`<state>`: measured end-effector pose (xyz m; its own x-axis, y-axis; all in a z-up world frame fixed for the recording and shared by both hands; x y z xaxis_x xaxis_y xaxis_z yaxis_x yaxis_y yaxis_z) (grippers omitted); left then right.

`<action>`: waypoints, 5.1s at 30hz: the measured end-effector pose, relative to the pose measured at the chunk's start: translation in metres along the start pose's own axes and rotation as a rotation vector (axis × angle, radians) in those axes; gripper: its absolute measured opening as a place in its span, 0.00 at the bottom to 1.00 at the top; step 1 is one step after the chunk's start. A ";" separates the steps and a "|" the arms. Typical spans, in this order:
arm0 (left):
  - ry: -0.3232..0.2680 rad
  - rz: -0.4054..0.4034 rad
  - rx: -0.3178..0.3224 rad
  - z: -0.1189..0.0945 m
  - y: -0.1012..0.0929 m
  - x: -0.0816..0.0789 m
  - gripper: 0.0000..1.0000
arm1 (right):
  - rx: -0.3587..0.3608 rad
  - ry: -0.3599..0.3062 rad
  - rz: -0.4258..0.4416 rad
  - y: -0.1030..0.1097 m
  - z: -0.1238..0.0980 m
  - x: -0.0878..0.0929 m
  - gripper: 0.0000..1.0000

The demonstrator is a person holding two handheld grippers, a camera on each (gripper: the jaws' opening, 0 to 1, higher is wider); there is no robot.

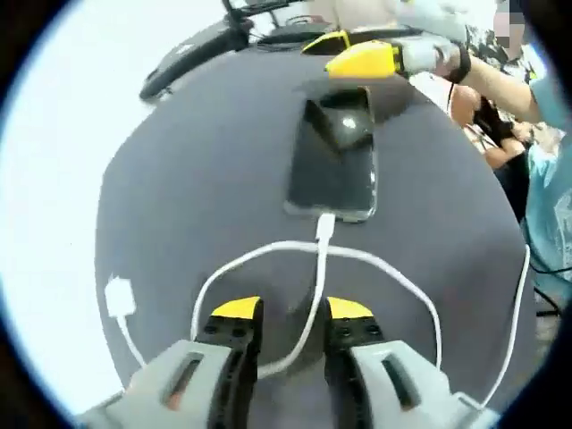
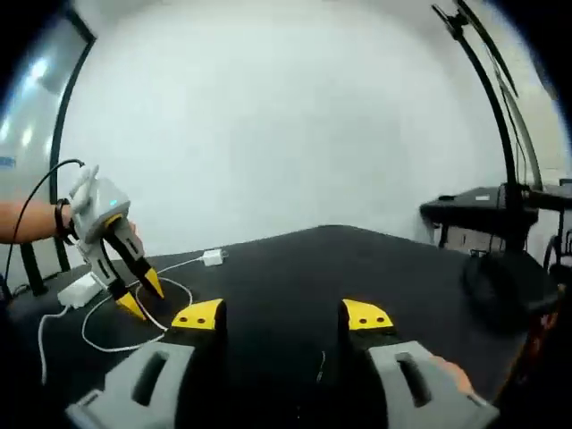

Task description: Connect the charging cable to the phone, plug the charger into the socket, and turn on the power strip switch to charge the phone.

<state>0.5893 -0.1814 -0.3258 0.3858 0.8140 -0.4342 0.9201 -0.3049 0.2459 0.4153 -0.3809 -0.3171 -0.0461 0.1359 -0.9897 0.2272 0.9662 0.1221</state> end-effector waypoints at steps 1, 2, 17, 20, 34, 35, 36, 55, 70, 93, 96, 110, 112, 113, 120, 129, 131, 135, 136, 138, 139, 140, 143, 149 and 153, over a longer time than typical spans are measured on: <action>-0.056 -0.041 -0.001 -0.008 0.000 0.001 0.25 | -0.029 0.004 -0.030 0.000 0.007 -0.013 0.45; -0.152 -0.101 -0.031 -0.022 0.001 0.003 0.25 | -0.057 0.015 -0.069 0.001 0.012 -0.020 0.40; -1.159 -0.614 -0.123 -0.144 -0.063 0.079 0.67 | -0.740 0.410 -0.742 0.086 0.152 -0.095 0.63; -1.083 -0.620 -0.159 -0.129 -0.074 0.099 0.67 | -0.757 0.410 -0.855 0.102 0.190 -0.101 0.62; -1.164 -0.677 -0.197 -0.120 -0.090 0.130 0.57 | -1.054 0.697 -1.334 0.184 0.308 -0.053 0.48; -1.165 -0.690 -0.205 -0.118 -0.090 0.133 0.56 | -1.078 0.732 -1.370 0.189 0.315 -0.044 0.49; -1.154 -0.694 -0.214 -0.117 -0.090 0.135 0.55 | -1.076 0.745 -1.387 0.194 0.325 -0.037 0.48; -1.121 -0.700 -0.279 -0.118 -0.089 0.153 0.44 | -1.180 1.037 -1.662 0.213 0.378 0.035 0.36; -1.182 -0.731 -0.340 -0.130 -0.080 0.161 0.37 | -1.142 0.948 -1.301 0.206 0.370 0.020 0.30; -0.735 -0.796 -0.200 -0.151 -0.115 0.193 0.46 | -0.785 0.456 -0.540 0.216 0.215 -0.073 0.30; -0.651 -0.767 -0.163 -0.169 -0.128 0.199 0.48 | -0.765 0.386 -0.429 0.229 0.202 -0.091 0.30; -0.342 -0.692 -0.165 -0.234 -0.147 0.237 0.44 | -0.744 0.227 -0.066 0.326 0.109 -0.066 0.30; -0.346 -0.688 -0.167 -0.238 -0.152 0.238 0.44 | -0.767 0.222 -0.019 0.343 0.098 -0.059 0.30; -0.345 -0.683 -0.167 -0.239 -0.154 0.239 0.44 | -0.773 0.222 0.003 0.349 0.095 -0.056 0.30; -0.261 -0.670 -0.159 -0.238 -0.166 0.251 0.43 | -0.662 0.171 0.168 0.391 0.088 -0.028 0.30; -0.259 -0.663 -0.161 -0.242 -0.170 0.255 0.39 | -0.489 0.196 0.388 0.404 0.101 0.015 0.30; -0.264 -0.652 -0.163 -0.242 -0.170 0.254 0.38 | -0.479 0.183 0.377 0.408 0.101 0.022 0.30; -0.283 -0.643 -0.165 -0.243 -0.170 0.252 0.37 | -0.456 0.172 0.315 0.414 0.104 0.035 0.30; -0.285 -0.641 -0.165 -0.243 -0.171 0.252 0.37 | -0.449 0.172 0.328 0.414 0.108 0.039 0.30; -0.289 -0.641 -0.165 -0.242 -0.171 0.252 0.37 | -0.440 0.173 0.340 0.416 0.113 0.041 0.30; -0.289 -0.640 -0.163 -0.242 -0.171 0.253 0.37 | -0.440 0.165 0.337 0.417 0.113 0.043 0.30; -0.288 -0.639 -0.163 -0.242 -0.171 0.253 0.36 | -0.439 0.164 0.336 0.417 0.113 0.043 0.30; -0.285 -0.632 -0.164 -0.242 -0.172 0.254 0.36 | -0.432 0.152 0.326 0.418 0.119 0.045 0.30; -0.287 -0.635 -0.164 -0.241 -0.171 0.256 0.35 | -0.429 0.146 0.339 0.421 0.116 0.049 0.30; -0.286 -0.635 -0.160 -0.238 -0.173 0.257 0.35 | -0.427 0.129 0.340 0.419 0.110 0.052 0.30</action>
<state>0.5136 0.1978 -0.2738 -0.1981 0.6420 -0.7406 0.9602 0.2788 -0.0152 0.6148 0.0073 -0.3262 -0.1636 0.4553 -0.8752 -0.1627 0.8625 0.4791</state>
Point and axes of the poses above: the point that each gripper's makers call its tool centre point, and the gripper's own axes: z roughly forward along the fingers, y roughly to its left, x roughly out of its underside, the point moved 7 cm from there along -z, roughly backward along the fingers, and after that the axes turned 1 degree about x, right-handed, at the moved point
